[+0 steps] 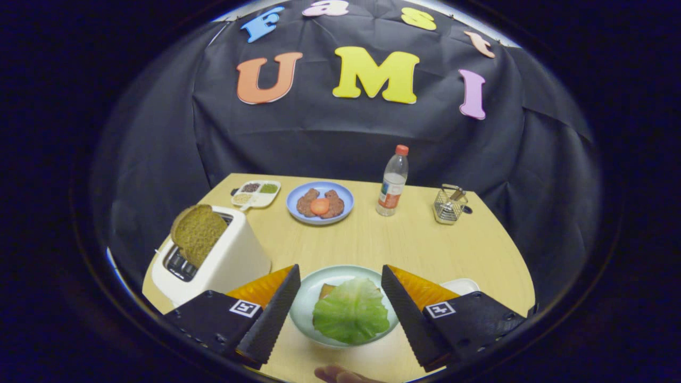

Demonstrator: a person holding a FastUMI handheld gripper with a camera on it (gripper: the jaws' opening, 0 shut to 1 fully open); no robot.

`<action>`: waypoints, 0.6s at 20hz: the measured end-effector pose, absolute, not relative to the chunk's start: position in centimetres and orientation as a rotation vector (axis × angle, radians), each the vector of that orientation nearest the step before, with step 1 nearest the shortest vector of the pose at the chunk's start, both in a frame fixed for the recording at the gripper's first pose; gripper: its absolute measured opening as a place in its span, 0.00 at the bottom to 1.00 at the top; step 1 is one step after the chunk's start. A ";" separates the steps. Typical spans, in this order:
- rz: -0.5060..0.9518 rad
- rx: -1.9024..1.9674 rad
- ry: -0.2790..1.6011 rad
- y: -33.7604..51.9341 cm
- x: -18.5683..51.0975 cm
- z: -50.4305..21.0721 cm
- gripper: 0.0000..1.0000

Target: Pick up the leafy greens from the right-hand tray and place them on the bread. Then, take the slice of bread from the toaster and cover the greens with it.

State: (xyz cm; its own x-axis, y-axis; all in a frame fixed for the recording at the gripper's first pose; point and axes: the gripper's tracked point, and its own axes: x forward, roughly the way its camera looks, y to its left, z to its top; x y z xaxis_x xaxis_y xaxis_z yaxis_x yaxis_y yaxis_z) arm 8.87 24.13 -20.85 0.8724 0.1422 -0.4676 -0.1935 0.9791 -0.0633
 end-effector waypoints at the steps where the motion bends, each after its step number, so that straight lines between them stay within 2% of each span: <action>1: 0.175 -0.093 0.451 24.7 8.6 -19.6 0.97; 6: 0.176 -0.076 0.360 28.5 7.8 -16.0 0.96; 12: 0.273 -0.080 0.376 36.5 6.4 -15.6 0.97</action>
State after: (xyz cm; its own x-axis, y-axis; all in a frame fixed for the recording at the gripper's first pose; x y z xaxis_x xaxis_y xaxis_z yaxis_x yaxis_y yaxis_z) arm 6.39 36.51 -15.64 0.8940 0.2480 -0.3731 -0.2774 0.9604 -0.0264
